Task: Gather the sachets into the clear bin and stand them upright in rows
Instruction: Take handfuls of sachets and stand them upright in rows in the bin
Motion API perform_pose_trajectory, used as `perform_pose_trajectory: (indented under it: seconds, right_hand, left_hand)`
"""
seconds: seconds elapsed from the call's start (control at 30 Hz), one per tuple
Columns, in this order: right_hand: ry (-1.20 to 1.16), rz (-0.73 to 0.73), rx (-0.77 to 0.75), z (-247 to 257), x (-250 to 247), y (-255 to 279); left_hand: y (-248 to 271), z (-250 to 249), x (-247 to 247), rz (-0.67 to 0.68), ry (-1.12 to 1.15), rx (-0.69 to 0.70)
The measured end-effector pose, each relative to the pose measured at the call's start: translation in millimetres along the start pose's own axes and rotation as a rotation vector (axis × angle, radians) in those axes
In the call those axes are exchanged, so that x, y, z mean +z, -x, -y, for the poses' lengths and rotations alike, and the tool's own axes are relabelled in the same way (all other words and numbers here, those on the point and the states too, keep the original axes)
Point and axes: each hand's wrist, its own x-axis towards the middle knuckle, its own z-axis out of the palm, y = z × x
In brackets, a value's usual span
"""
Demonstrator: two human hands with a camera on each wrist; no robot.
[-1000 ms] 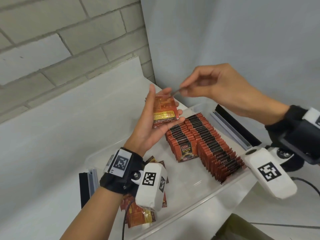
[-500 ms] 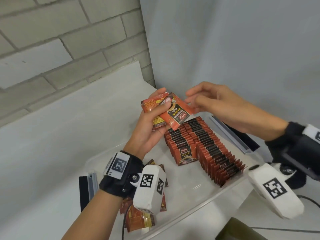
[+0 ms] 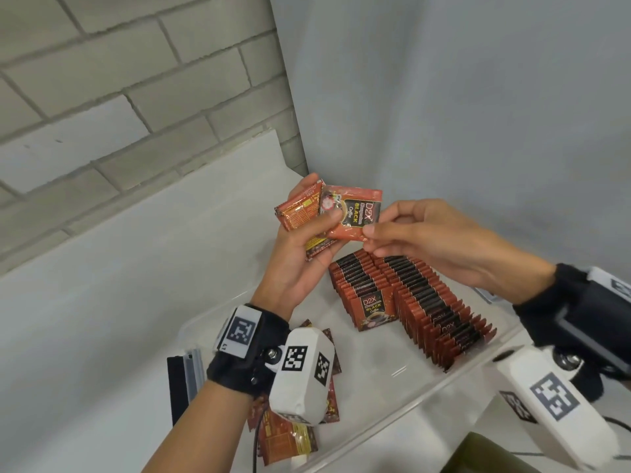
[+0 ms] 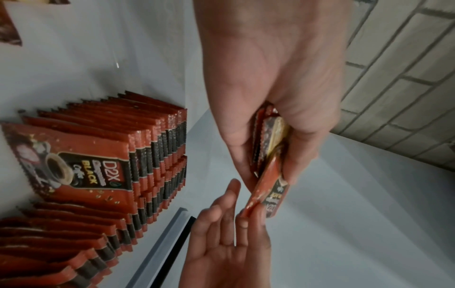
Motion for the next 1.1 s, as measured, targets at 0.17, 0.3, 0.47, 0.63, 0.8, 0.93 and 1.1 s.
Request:
perform_pose_trajectory:
  seconds: [0.17, 0.3, 0.47, 0.63, 0.8, 0.93, 1.1]
  right_hand:
    - [0.055, -0.004, -0.051, 10, -13, 4]
    - [0.317, 0.109, -0.073, 10, -22, 10]
    - [0.818, 0.164, -0.134, -12, -13, 8]
    - [1.052, 0.197, -0.173, -25, -2, 6]
    - [1.171, 0.216, -0.189, -28, 1, 3]
    - [1.160, 0.236, -0.179, -30, 1, 3]
    - [1.126, 0.243, -0.140, -30, 0, 4]
  left_hand:
    - [0, -1, 3, -0.037, 0.034, -0.024]
    - [-1, -4, 2, -0.126, 0.070, -0.028]
    - [-1, -5, 4, -0.157, 0.093, -0.038]
    - [-1, -6, 6, -0.190, 0.139, -0.066]
    - [0, -7, 6, -0.176, 0.146, -0.076]
    - [0, -7, 5, -0.169, 0.134, -0.078]
    - [0, -5, 3, -0.151, 0.085, -0.101]
